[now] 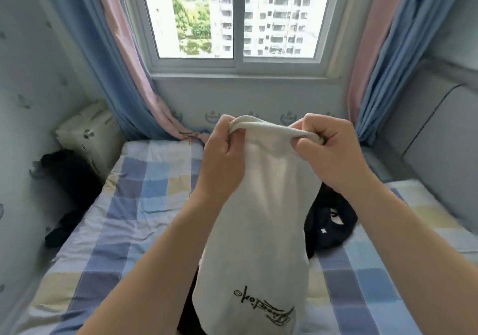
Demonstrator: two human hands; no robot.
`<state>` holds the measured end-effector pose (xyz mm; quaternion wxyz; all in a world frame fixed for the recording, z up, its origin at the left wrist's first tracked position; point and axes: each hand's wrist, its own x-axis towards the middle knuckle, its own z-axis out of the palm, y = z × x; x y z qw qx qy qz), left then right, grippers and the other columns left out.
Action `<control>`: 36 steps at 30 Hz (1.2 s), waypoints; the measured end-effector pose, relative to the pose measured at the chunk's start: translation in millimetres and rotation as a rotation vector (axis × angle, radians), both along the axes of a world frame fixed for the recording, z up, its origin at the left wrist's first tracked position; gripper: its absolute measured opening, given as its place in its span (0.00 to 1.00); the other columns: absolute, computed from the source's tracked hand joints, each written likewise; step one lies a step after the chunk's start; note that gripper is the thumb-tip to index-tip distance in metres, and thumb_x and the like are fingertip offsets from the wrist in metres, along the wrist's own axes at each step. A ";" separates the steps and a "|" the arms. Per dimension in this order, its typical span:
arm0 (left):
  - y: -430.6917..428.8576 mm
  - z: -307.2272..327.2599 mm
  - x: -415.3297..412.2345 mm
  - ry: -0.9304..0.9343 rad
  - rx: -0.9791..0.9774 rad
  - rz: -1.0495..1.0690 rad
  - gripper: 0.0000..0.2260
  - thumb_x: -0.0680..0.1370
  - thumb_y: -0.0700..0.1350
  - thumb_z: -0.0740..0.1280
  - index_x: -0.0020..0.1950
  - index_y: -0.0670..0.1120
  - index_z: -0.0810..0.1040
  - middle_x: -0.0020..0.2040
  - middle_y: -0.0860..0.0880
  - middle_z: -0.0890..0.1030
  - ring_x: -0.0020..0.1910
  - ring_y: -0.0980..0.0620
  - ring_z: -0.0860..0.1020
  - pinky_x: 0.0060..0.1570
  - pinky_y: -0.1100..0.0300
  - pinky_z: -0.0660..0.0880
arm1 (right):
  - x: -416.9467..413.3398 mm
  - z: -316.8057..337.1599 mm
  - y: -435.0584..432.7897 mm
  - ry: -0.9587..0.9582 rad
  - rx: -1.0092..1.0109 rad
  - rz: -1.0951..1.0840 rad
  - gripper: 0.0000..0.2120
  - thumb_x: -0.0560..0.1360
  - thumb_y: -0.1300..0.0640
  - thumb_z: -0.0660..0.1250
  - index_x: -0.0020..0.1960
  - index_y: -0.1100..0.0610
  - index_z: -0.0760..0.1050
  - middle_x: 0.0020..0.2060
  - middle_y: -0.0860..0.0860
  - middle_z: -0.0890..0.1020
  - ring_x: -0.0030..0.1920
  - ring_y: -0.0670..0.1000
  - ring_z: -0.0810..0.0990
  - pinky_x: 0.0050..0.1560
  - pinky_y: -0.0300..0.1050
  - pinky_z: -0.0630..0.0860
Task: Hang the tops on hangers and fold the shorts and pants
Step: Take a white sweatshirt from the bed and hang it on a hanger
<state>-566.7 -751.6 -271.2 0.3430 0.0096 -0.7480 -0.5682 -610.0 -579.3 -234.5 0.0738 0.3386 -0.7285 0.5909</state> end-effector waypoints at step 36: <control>-33.6 411.9 -136.8 0.543 -0.571 0.349 0.14 0.80 0.41 0.59 0.35 0.51 0.62 0.33 0.55 0.68 0.30 0.63 0.67 0.31 0.71 0.64 | -83.0 286.4 31.4 0.038 0.062 0.153 0.15 0.73 0.58 0.75 0.58 0.58 0.78 0.43 0.49 0.86 0.41 0.50 0.86 0.40 0.41 0.82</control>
